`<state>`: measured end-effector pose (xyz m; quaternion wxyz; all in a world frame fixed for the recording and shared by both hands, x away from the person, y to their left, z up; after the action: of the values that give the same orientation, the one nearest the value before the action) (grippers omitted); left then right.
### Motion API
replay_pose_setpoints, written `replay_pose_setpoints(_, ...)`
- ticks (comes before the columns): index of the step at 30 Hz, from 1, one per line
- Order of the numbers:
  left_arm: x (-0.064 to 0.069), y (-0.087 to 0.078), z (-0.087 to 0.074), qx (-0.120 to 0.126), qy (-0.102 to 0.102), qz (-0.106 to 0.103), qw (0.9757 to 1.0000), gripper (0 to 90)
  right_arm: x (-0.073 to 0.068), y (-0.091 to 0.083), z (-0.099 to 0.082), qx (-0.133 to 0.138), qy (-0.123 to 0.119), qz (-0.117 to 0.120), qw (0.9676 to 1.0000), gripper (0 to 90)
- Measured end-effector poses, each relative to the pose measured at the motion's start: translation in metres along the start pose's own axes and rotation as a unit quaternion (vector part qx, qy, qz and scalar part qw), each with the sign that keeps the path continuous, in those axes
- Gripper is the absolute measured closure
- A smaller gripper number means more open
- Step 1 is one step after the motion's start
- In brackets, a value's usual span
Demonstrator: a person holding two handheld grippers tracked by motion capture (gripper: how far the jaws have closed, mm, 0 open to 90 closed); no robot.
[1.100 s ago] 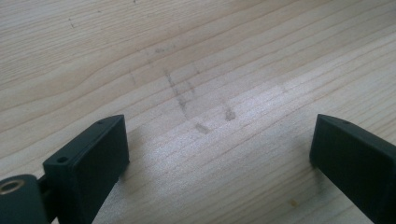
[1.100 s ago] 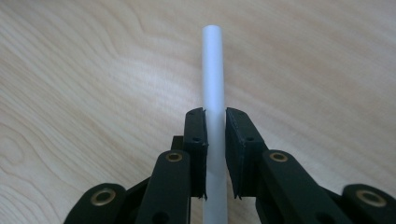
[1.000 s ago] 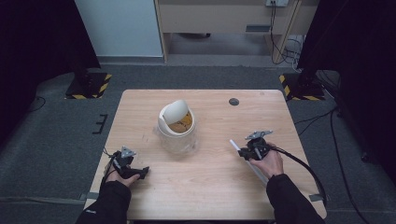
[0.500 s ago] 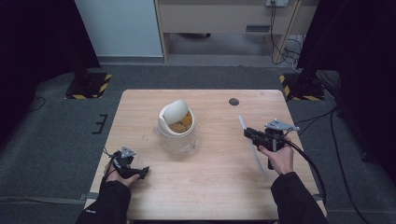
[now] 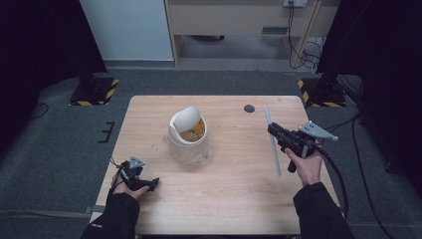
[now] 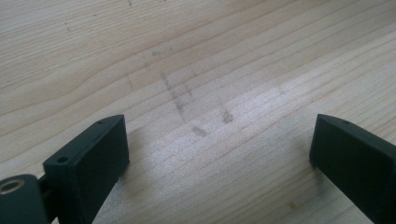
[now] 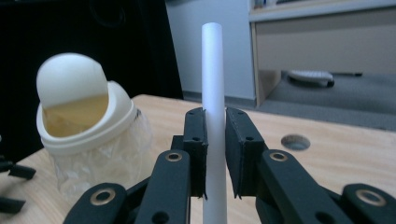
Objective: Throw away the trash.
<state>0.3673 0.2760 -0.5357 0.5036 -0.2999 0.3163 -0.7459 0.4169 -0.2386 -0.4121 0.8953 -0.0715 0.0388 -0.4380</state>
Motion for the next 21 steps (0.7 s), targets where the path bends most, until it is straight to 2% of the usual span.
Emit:
replay_pose_setpoints(5, 0.000, 0.000, 0.000, -0.001, 0.001, 0.000, 1.0000, 3.9, 0.001, -0.004, 0.015, 0.038, 0.001, -0.005, 0.9993, 79.2)
replay_pose_setpoints(9, 0.000, 0.000, 0.000, -0.001, 0.002, -0.001, 1.0000, 3.8, -0.003, -0.001, 0.028, 0.064, -0.004, -0.005, 0.9980, 79.2)
replay_pose_setpoints(15, 0.000, -0.001, 0.000, -0.002, 0.003, -0.002, 1.0000, 4.8, -0.011, 0.013, 0.047, 0.095, 0.001, 0.003, 0.9955, 79.2)
replay_pose_setpoints(21, 0.002, -0.005, 0.003, -0.004, -0.013, -0.012, 0.9998, 13.4, -0.020, 0.027, 0.066, 0.117, 0.000, 0.012, 0.9931, 79.2)
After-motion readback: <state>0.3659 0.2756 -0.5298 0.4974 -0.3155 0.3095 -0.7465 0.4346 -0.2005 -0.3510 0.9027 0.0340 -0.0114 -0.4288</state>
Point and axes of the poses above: each handheld gripper's, and its own axes: y roughly forward along the jaws, z roughly out of its top, x roughly to its right, the point moved 1 cm from there along y, roughly forward along the jaws, and after that the axes turned 11 degrees about -y, right-handed, at the moved point
